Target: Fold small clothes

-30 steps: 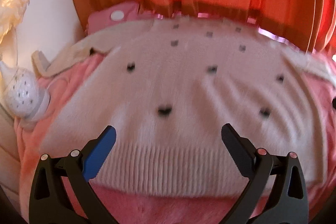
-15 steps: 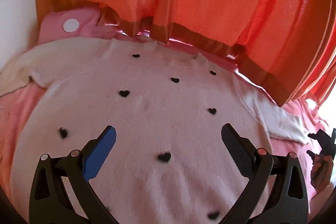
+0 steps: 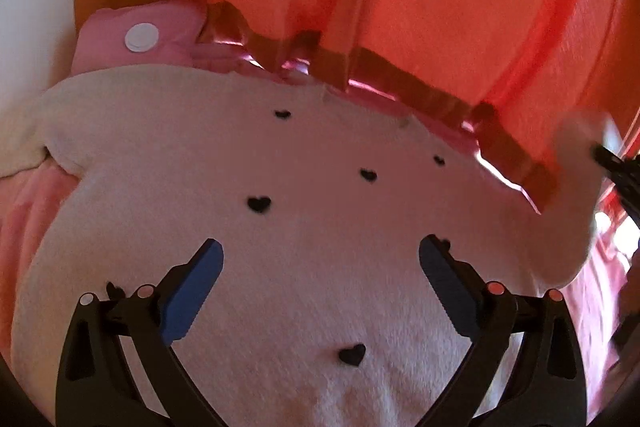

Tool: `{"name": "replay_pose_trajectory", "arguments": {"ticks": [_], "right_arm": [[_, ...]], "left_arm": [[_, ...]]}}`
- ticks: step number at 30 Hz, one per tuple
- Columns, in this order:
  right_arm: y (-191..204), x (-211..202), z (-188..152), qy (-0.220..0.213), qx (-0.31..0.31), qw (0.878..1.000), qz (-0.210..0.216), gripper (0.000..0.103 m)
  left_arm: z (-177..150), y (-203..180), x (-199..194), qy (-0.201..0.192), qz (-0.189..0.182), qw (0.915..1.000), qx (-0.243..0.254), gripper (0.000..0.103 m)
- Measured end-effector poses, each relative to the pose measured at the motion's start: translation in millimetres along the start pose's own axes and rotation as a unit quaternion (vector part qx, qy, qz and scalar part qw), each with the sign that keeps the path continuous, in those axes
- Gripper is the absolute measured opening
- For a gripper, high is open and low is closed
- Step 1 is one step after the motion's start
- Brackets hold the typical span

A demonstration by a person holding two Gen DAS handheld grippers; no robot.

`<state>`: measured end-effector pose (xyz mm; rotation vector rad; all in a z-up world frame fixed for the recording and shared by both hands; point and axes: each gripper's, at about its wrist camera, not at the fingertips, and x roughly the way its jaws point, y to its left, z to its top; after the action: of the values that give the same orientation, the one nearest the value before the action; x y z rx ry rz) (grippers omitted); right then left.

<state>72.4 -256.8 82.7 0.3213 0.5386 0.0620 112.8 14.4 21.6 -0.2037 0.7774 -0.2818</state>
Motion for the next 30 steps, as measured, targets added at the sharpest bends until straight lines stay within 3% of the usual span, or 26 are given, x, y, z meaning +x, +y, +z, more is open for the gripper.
{"name": "replay_pose_trajectory", "arguments": {"ticks": [2,5,7,9,11,15,19,23,26,27,28,29,30], "right_arm": [[56,53,-29,0.071,-0.049,0.995,0.039,0.016],[63,78,-55,0.117,-0.048,0.992,0.021,0.016],[32,61,-60,0.117,-0.017,0.993,0.001,0.018],[5,31,-69,0.106,0.007,0.993,-0.040,0.030],[-33,3,-79,0.104,0.040,0.990,-0.083,0.049],[-104,-10,-105,0.120,0.126,0.974,-0.145,0.053],[-112,-1,-104,0.120,0.163,0.973,-0.109,0.053],[-112,25,-102,0.124,0.167,0.975,-0.077,0.053],[-111,38,-110,0.125,0.167,0.975,-0.077,0.052],[-109,36,-109,0.123,0.157,0.977,-0.081,0.049],[-107,37,-107,0.126,0.153,0.977,-0.077,0.033],[-107,37,-103,0.123,0.156,0.978,-0.066,0.019],[-108,32,-98,0.109,0.164,0.979,-0.055,0.018]], "left_arm": [[5,7,2,-0.003,-0.004,1.0000,-0.004,0.097],[12,18,14,0.008,-0.003,1.0000,-0.004,0.097],[18,28,26,0.016,-0.004,0.9998,-0.010,0.097],[22,36,37,0.028,-0.008,0.9993,-0.022,0.097],[27,45,53,0.047,-0.017,0.9977,-0.046,0.098],[22,68,68,0.076,-0.023,0.9897,-0.119,0.098],[18,72,45,0.061,-0.016,0.9874,-0.145,0.098],[12,80,62,0.082,-0.008,0.9822,-0.169,0.098],[19,68,71,0.072,0.018,0.9879,-0.137,0.097],[20,64,73,0.070,0.024,0.9892,-0.127,0.094],[21,61,75,0.066,0.026,0.9907,-0.116,0.079],[24,58,78,0.066,0.022,0.9923,-0.103,0.055],[28,57,81,0.068,0.017,0.9927,-0.098,0.046]]}}
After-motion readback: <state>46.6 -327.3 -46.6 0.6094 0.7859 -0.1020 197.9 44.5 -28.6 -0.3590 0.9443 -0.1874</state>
